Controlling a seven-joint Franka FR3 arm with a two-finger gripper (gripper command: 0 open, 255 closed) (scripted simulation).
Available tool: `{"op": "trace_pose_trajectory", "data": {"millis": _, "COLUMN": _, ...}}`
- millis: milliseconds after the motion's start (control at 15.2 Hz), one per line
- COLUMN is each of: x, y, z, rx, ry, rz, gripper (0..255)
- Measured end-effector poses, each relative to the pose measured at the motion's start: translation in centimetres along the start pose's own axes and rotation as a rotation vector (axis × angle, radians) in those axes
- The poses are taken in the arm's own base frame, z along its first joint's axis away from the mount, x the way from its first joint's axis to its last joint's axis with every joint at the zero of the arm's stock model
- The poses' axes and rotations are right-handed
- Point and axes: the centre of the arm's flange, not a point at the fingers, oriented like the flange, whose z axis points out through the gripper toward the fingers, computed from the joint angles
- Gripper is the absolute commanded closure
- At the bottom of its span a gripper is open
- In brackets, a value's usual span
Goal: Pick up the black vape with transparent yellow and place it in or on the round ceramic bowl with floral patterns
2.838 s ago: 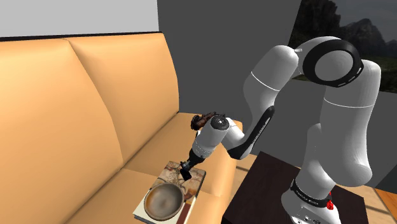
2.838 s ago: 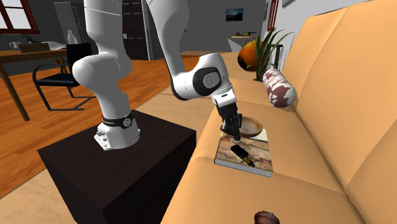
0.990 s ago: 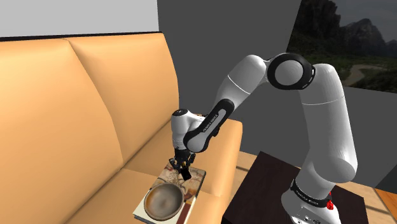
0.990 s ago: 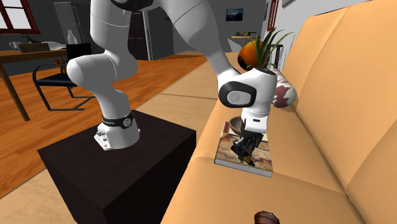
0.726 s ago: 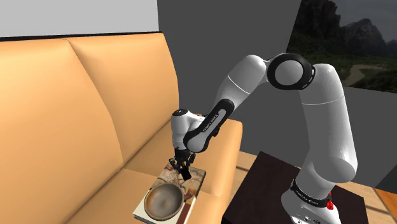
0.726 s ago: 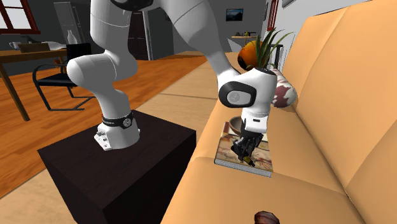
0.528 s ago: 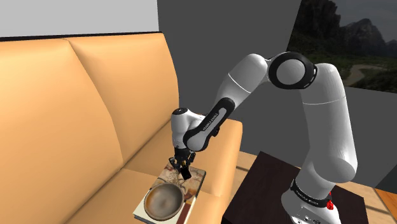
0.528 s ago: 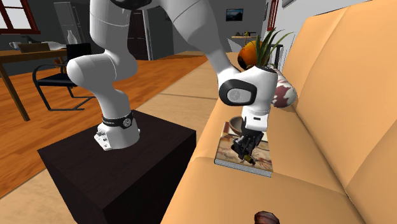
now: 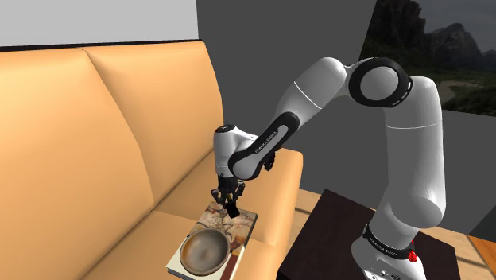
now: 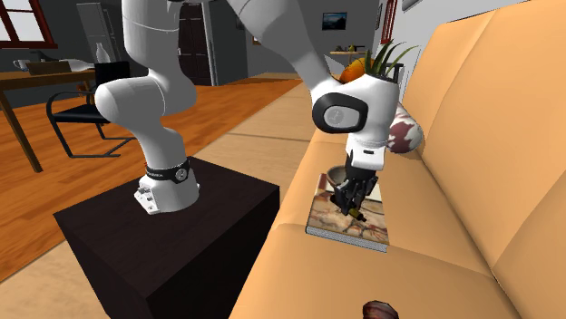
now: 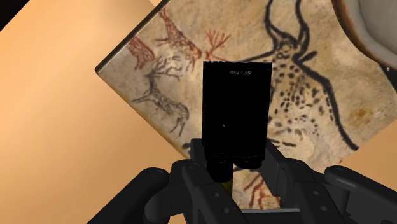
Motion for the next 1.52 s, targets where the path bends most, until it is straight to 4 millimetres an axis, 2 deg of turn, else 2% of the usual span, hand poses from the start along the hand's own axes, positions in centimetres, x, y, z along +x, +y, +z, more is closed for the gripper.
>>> {"op": "trace_pose_trajectory", "data": {"millis": 990, "x": -0.4, "y": 0.2, "z": -7.6, "rx": 0.000, "ry": 0.000, "rz": 0.000, "gripper": 255}}
{"op": "trace_pose_trajectory", "data": {"millis": 1122, "x": -1.6, "y": -0.9, "z": -7.9, "rx": 0.000, "ry": 0.000, "rz": -0.001, "gripper": 255}}
{"op": "trace_pose_trajectory", "data": {"millis": 1518, "x": -7.0, "y": -6.5, "z": -8.2, "rx": 0.000, "ry": 0.000, "rz": -0.002, "gripper": 255}}
